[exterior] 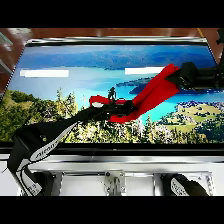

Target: Fold the shirts.

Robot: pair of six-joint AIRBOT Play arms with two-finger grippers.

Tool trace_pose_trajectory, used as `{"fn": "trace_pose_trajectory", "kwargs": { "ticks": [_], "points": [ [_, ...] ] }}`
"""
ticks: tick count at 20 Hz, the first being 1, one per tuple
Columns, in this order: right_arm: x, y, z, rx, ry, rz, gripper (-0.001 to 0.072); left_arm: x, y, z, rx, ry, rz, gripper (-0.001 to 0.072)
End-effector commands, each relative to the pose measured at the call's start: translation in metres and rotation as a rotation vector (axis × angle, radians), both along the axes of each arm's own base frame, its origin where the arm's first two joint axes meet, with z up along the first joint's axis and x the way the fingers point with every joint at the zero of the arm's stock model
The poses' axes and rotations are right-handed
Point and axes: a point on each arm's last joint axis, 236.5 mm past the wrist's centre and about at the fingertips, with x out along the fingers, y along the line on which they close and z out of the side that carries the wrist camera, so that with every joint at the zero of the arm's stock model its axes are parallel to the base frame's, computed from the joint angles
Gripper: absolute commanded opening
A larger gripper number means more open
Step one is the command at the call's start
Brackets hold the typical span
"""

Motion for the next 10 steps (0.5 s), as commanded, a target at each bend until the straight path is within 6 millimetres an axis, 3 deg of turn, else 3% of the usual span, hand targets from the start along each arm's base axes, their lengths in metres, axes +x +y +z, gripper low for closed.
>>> {"fn": "trace_pose_trajectory", "kwargs": {
  "ticks": [1,3,5,8,10],
  "points": [
    [-0.004,0.005,-0.007,-0.022,0.029,0.007,0.0062,0.018,0.002,0.016,-0.060,-0.047,0.007,0.0045],
    [0.005,0.016,-0.019,-0.055,0.032,0.028,0.0062,0.040,0.046,0.022,0.026,-0.114,0.058,0.0044],
    [0.021,0.034,-0.030,-0.074,0.010,0.043,0.0062,0.060,0.110,0.037,0.107,-0.187,0.103,0.0044],
    [0.049,0.082,-0.054,-0.057,-0.009,0.087,0.0062,0.085,0.236,0.076,0.243,-0.315,0.241,0.0044],
    [0.061,0.121,-0.082,-0.052,0.002,0.125,0.0062,0.093,0.329,0.118,0.324,-0.400,0.384,0.0045]
  ]
}}
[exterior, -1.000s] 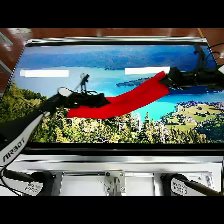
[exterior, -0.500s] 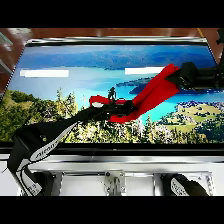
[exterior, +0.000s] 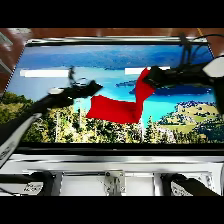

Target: Fold the shirts.

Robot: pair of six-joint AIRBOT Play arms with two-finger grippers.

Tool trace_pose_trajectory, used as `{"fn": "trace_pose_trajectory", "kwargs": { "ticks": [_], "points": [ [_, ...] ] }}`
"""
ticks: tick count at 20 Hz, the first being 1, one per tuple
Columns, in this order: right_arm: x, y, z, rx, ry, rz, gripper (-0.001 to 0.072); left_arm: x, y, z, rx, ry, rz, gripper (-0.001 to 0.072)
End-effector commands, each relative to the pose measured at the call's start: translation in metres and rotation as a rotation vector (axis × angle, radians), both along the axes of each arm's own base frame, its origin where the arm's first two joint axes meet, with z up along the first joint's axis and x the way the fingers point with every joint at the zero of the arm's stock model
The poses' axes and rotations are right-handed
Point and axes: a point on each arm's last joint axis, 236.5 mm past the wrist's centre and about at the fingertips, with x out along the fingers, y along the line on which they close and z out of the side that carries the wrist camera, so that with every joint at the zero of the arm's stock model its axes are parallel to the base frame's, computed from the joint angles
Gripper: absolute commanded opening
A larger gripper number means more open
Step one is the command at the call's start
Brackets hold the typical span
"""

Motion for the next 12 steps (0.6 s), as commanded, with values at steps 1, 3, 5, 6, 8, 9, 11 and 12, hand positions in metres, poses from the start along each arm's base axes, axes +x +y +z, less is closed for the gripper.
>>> {"fn": "trace_pose_trajectory", "kwargs": {
  "ticks": [1,3,5,6,8,9,11,12],
  "points": [
    [0.026,0.065,-0.043,0.000,-0.013,0.044,0.0062,0.002,0.155,0.062,0.181,-0.166,0.204,0.0045],
    [0.032,0.105,-0.075,0.006,-0.002,0.069,0.0062,-0.011,0.223,0.114,0.227,-0.268,0.310,0.0046],
    [0.033,0.144,-0.107,0.032,0.024,0.080,0.0063,-0.033,0.272,0.159,0.247,-0.348,0.406,0.0046],
    [0.032,0.161,-0.121,0.055,0.047,0.077,0.0063,-0.046,0.290,0.177,0.260,-0.383,0.441,0.0047],
    [0.029,0.193,-0.150,0.110,0.106,0.055,0.0063,-0.070,0.307,0.202,0.281,-0.431,0.472,0.0047],
    [0.027,0.207,-0.165,0.144,0.149,0.038,0.0063,-0.080,0.310,0.211,0.282,-0.443,0.479,0.0047],
    [0.019,0.227,-0.189,0.207,0.245,0.006,0.0092,-0.096,0.312,0.224,0.278,-0.459,0.486,0.0047],
    [0.015,0.234,-0.198,0.229,0.286,-0.002,0.0236,-0.101,0.310,0.229,0.284,-0.470,0.480,0.0047]
  ]
}}
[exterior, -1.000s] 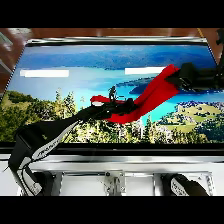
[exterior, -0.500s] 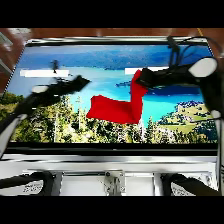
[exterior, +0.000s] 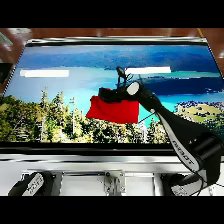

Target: Fold the shirts.

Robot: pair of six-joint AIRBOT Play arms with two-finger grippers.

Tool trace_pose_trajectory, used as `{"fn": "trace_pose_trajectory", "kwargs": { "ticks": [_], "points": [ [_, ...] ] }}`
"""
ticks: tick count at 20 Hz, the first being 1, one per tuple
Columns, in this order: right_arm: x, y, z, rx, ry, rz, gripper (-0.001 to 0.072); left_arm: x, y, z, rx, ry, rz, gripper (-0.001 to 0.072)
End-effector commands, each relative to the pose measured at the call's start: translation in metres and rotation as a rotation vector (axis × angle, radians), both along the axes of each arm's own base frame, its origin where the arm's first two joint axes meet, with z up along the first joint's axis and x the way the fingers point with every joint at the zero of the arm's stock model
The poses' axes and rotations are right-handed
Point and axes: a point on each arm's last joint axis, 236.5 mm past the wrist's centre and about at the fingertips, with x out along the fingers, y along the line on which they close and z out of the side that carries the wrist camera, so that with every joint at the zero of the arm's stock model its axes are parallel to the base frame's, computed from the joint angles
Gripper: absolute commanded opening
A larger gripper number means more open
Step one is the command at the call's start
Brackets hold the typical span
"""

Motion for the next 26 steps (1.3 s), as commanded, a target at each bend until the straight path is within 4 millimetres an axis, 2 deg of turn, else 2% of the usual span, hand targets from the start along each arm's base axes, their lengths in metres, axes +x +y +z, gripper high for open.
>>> {"fn": "trace_pose_trajectory", "kwargs": {
  "ticks": [1,2,3,5,6,7,9,11,12,13,14,16,19,22,24,25,26],
  "points": [
    [-0.012,0.034,-0.037,0.089,0.141,-0.051,0.0453,-0.031,0.003,0.022,0.034,-0.033,0.004,0.0047],
    [-0.017,0.035,-0.037,0.079,0.134,-0.010,0.0518,-0.032,0.001,0.023,0.035,-0.034,-0.002,0.0047],
    [-0.023,0.029,-0.033,0.069,0.134,0.039,0.0518,-0.032,0.000,0.023,0.033,-0.031,-0.006,0.0047],
    [-0.032,-0.001,-0.028,0.016,0.160,0.124,0.0518,-0.032,-0.001,0.021,0.031,-0.025,-0.012,0.0047],
    [-0.034,-0.025,-0.025,-0.023,0.172,0.159,0.0518,-0.032,-0.001,0.020,0.032,-0.024,-0.013,0.0048],
    [-0.033,-0.051,-0.020,-0.063,0.176,0.177,0.0518,-0.032,-0.001,0.020,0.034,-0.022,-0.013,0.0047],
    [-0.023,-0.116,-0.010,-0.170,0.167,0.163,0.0521,-0.032,-0.003,0.018,0.039,-0.015,-0.022,0.0047],
    [-0.014,-0.198,-0.011,-0.311,0.208,0.070,0.0680,-0.034,-0.007,0.015,0.041,-0.004,-0.042,0.0048],
    [-0.016,-0.236,-0.015,-0.361,0.261,0.023,0.0680,-0.035,-0.010,0.013,0.044,0.003,-0.053,0.0047],
    [-0.022,-0.261,-0.020,-0.372,0.318,-0.009,0.0680,-0.037,-0.013,0.012,0.043,0.009,-0.071,0.0048],
    [-0.026,-0.273,-0.027,-0.348,0.360,-0.043,0.0680,-0.038,-0.017,0.010,0.043,0.016,-0.088,0.0047],
    [-0.036,-0.279,-0.052,-0.325,0.418,-0.081,0.0680,-0.042,-0.025,0.006,0.047,0.035,-0.124,0.0048],
    [-0.045,-0.258,-0.094,-0.298,0.469,-0.067,0.0680,-0.047,-0.033,-0.001,0.060,0.061,-0.165,0.0047],
    [-0.018,-0.218,-0.109,-0.162,0.430,-0.117,0.0679,-0.048,-0.043,-0.002,0.061,0.065,-0.193,0.0047],
    [-0.004,-0.204,-0.119,-0.101,0.432,-0.181,0.0678,-0.048,-0.054,-0.002,0.042,0.071,-0.218,0.0047],
    [0.001,-0.195,-0.119,-0.050,0.438,-0.192,0.0654,-0.048,-0.061,-0.002,0.043,0.069,-0.237,0.0047],
    [0.004,-0.186,-0.117,-0.001,0.426,-0.184,0.0505,-0.047,-0.067,-0.001,0.045,0.064,-0.249,0.0047]
  ]
}}
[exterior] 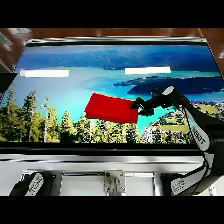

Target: Fold the shirts.

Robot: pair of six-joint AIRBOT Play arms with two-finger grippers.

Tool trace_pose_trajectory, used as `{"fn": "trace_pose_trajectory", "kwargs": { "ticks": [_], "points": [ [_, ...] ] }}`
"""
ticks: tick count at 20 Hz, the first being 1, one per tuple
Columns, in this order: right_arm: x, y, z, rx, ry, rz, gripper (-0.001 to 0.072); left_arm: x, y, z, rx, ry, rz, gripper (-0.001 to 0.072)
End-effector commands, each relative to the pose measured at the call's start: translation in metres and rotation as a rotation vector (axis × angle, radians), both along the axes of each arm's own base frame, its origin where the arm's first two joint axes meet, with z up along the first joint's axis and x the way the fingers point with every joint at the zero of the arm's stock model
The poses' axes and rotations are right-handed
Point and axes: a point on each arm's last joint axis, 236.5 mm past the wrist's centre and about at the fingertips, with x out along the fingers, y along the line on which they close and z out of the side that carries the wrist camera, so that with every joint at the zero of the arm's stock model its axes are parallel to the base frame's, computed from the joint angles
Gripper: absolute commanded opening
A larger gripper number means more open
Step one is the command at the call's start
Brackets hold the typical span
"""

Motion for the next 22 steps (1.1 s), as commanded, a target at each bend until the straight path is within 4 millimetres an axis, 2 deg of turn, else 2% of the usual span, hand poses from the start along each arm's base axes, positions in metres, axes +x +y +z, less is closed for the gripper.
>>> {"fn": "trace_pose_trajectory", "kwargs": {
  "ticks": [1,2,4,6,8,9,10,11,12,14,15,17,19,22],
  "points": [
    [0.025,0.027,0.001,0.139,-0.059,-0.079,0.0276,0.002,-0.021,0.002,-0.005,-0.006,-0.043,0.0048],
    [0.034,0.026,0.007,0.150,-0.103,-0.080,0.0064,0.005,-0.025,0.004,-0.005,-0.019,-0.042,0.0047],
    [0.061,0.013,0.033,0.156,-0.244,-0.039,0.0063,0.011,-0.035,0.008,-0.009,-0.040,-0.044,0.0047],
    [0.096,-0.024,0.069,0.122,-0.376,-0.058,0.0063,0.015,-0.054,0.004,-0.017,-0.033,-0.086,0.0047],
    [0.131,-0.090,0.108,0.073,-0.474,-0.164,0.0062,0.018,-0.077,-0.006,-0.026,-0.005,-0.151,0.0047],
    [0.141,-0.129,0.123,0.048,-0.498,-0.238,0.0063,0.018,-0.090,-0.012,-0.032,0.011,-0.187,0.0047],
    [0.145,-0.175,0.134,0.023,-0.502,-0.330,0.0062,0.018,-0.103,-0.017,-0.039,0.028,-0.219,0.0048],
    [0.139,-0.219,0.141,0.003,-0.490,-0.417,0.0062,0.017,-0.115,-0.023,-0.051,0.050,-0.250,0.0047],
    [0.126,-0.257,0.143,-0.027,-0.464,-0.472,0.0062,0.016,-0.125,-0.028,-0.058,0.067,-0.276,0.0047],
    [0.077,-0.332,0.130,-0.134,-0.347,-0.546,0.0062,0.017,-0.142,-0.034,-0.065,0.083,-0.307,0.0048],
    [0.043,-0.364,0.118,-0.196,-0.253,-0.573,0.0062,0.019,-0.148,-0.035,-0.066,0.081,-0.311,0.0047],
    [-0.030,-0.410,0.097,-0.292,-0.039,-0.613,0.0061,0.022,-0.158,-0.036,-0.068,0.074,-0.310,0.0048],
    [-0.096,-0.428,0.082,-0.326,0.150,-0.640,0.0060,0.025,-0.166,-0.038,-0.068,0.071,-0.309,0.0047],
    [-0.147,-0.434,0.071,-0.328,0.207,-0.776,0.0060,0.023,-0.178,-0.042,-0.068,0.081,-0.333,0.0047]
  ]
}}
